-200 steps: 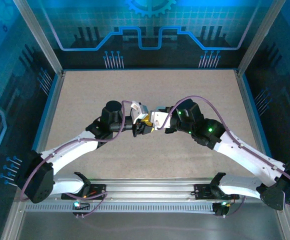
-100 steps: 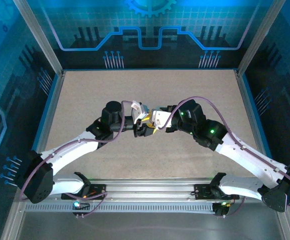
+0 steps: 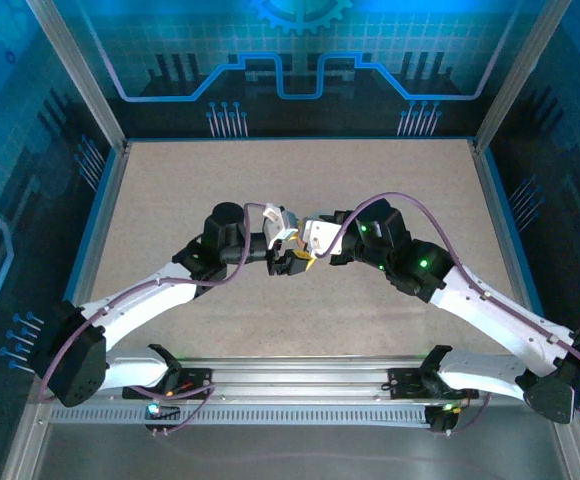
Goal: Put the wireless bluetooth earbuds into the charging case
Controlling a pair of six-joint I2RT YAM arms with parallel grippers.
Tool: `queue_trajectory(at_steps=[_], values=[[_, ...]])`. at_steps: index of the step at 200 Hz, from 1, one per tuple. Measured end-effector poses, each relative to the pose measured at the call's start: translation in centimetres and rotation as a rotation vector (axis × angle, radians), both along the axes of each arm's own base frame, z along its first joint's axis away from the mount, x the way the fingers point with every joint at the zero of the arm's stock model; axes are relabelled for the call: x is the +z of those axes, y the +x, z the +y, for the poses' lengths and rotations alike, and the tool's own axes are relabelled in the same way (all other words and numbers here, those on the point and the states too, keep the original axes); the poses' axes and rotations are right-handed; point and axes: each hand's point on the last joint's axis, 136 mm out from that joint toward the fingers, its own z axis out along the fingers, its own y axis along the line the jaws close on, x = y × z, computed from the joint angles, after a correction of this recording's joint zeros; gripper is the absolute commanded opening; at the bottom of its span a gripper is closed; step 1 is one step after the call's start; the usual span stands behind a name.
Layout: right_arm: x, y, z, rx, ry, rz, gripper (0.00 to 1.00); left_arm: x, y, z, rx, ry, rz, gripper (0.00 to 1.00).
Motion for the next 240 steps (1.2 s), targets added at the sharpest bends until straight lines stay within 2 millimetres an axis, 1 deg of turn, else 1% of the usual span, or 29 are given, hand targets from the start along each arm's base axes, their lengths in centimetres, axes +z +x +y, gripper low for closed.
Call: queue_trajectory(at_steps=[31, 59, 102, 145, 167, 199, 240], values=[[-0.2, -0.3, 0.2, 0.013, 0.005, 0.021, 0.04, -0.6, -0.2, 0.0, -0.013, 0.033, -0.021, 0.67], [-0.7, -0.9, 0.2, 0.032, 0.001, 0.06, 0.04, -0.6, -0.6, 0.3, -0.025, 0.06, -0.065, 0.67], [-0.4, -1.2, 0.3, 0.048, 0.03, 0.098, 0.04, -0.5, -1.0, 0.5, -0.045, 0.085, -0.132, 0.67], [0.0, -1.3, 0.2, 0.054, 0.054, 0.125, 0.03, -0.2, -1.2, 0.6, -0.056, 0.096, -0.184, 0.62], [0.0, -1.2, 0.4, 0.057, 0.062, 0.142, 0.03, -0.2, -1.2, 0.5, -0.058, 0.098, -0.188, 0.57], [-0.2, -1.2, 0.4, 0.054, 0.069, 0.163, 0.03, -0.5, -1.3, 0.5, -0.062, 0.107, -0.18, 0.6], [-0.1, -1.2, 0.5, 0.055, 0.079, 0.183, 0.03, -0.7, -1.5, 0.4, -0.068, 0.115, -0.189, 0.5]])
